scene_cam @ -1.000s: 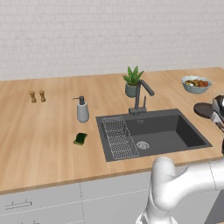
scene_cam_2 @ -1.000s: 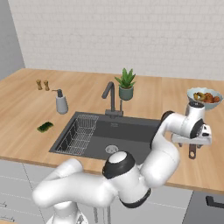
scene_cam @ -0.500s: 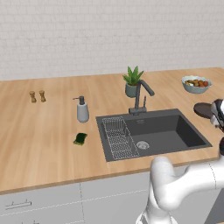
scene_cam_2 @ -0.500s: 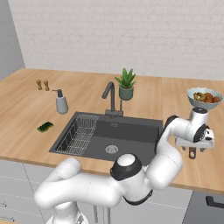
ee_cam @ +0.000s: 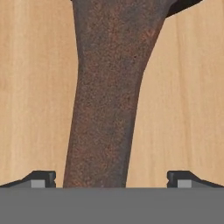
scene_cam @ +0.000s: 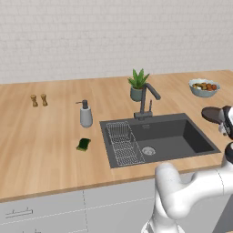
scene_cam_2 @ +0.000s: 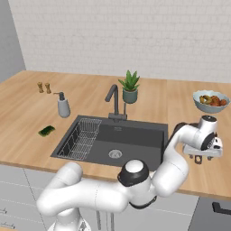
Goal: Pick the pan and sponge and place them into the sink. Then turn on the water.
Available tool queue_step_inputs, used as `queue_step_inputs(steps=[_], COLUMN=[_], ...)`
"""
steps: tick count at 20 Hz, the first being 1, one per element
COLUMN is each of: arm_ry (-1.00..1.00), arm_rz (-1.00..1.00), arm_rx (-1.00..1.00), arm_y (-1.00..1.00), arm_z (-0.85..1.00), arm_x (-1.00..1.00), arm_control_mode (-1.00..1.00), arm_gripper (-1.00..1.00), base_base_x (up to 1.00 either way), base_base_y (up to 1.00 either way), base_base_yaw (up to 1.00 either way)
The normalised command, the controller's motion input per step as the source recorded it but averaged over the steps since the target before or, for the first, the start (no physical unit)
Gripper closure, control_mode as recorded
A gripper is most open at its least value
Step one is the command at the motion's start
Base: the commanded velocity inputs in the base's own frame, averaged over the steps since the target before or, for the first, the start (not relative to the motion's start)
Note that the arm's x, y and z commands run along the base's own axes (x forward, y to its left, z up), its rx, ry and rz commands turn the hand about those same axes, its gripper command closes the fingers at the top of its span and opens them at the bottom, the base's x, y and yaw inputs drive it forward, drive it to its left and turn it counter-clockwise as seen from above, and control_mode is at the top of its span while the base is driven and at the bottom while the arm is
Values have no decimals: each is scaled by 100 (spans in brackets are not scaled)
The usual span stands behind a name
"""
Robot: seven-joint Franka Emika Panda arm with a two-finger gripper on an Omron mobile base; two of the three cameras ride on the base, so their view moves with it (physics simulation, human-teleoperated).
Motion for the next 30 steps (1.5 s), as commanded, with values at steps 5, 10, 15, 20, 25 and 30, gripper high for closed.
queue_step_inputs(steps=[5,10,15,20,25,30], arm_ry=[1,-1,0,0,0,0], arm_rz=[0,0,0,0,0,0], arm_rx=[3,0,-3,0,0,1], arm_y=[-10,31,51,35,38,53], arm_z=[-66,-88,-95,-98,-87,-51], arm_x=[0,-17,-7,-1,-1,0], arm_control_mode=[-100,-100,-100,-100,-100,-100], arm_gripper=[-100,100,100,100,100,100], base_base_x=[0,0,0,0,0,0], base_base_y=[0,0,0,0,0,0], base_base_yaw=[0,0,0,0,0,0])
